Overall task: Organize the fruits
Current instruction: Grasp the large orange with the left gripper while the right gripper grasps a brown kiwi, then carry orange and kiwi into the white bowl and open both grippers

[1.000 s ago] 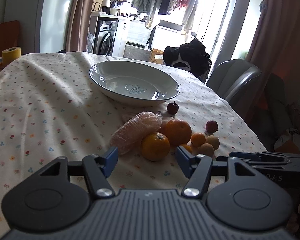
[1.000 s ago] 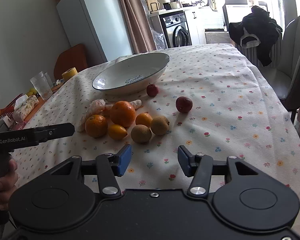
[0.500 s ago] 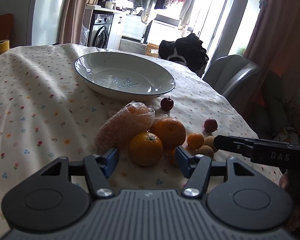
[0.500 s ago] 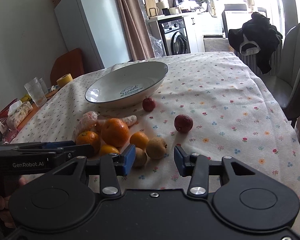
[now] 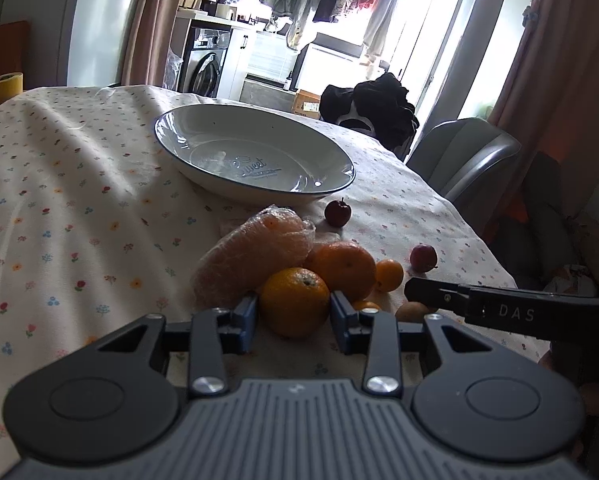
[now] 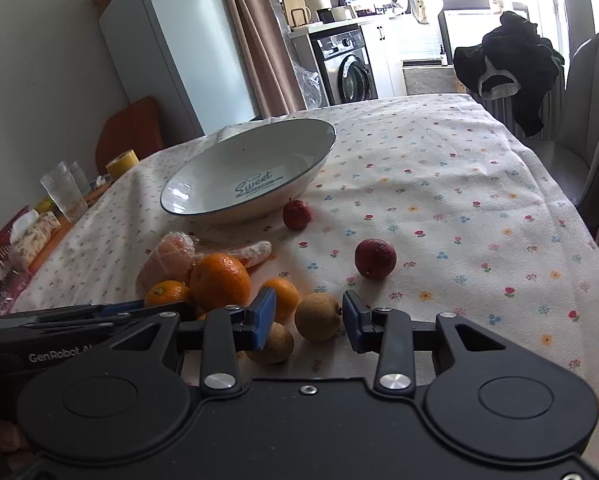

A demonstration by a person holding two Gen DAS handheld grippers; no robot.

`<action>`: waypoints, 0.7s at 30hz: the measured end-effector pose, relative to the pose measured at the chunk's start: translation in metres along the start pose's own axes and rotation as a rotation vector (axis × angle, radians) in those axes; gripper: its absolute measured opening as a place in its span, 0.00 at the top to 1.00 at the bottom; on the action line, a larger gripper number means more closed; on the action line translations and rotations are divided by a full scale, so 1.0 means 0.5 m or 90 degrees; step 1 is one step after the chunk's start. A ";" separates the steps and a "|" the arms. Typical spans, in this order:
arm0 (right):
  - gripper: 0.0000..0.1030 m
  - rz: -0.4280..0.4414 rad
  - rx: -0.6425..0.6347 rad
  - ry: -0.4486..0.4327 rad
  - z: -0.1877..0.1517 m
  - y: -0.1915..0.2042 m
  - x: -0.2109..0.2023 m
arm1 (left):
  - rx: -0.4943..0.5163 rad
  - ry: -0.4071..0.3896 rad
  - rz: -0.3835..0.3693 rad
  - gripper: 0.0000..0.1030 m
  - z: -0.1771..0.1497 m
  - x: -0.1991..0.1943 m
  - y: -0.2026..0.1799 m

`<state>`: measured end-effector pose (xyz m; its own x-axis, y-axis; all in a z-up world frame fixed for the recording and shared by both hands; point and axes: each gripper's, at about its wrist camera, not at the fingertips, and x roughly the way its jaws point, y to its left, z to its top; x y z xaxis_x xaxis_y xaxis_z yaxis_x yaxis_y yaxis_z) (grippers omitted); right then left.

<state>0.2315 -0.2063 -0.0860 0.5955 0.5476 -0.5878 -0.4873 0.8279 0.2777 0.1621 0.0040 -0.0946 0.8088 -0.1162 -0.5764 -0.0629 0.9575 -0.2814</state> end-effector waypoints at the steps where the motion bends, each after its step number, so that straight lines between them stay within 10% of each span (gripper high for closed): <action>1: 0.72 -0.002 0.002 0.002 0.000 -0.001 0.000 | -0.004 -0.004 -0.005 0.64 0.001 -0.004 0.000; 21: 0.77 0.022 0.028 -0.005 0.052 0.053 -0.029 | -0.037 -0.079 0.027 0.64 0.039 -0.097 0.032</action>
<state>0.2267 -0.1890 -0.0505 0.5833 0.5773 -0.5715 -0.4799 0.8125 0.3309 0.1334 0.0300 -0.0563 0.8710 -0.0389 -0.4898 -0.1292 0.9436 -0.3048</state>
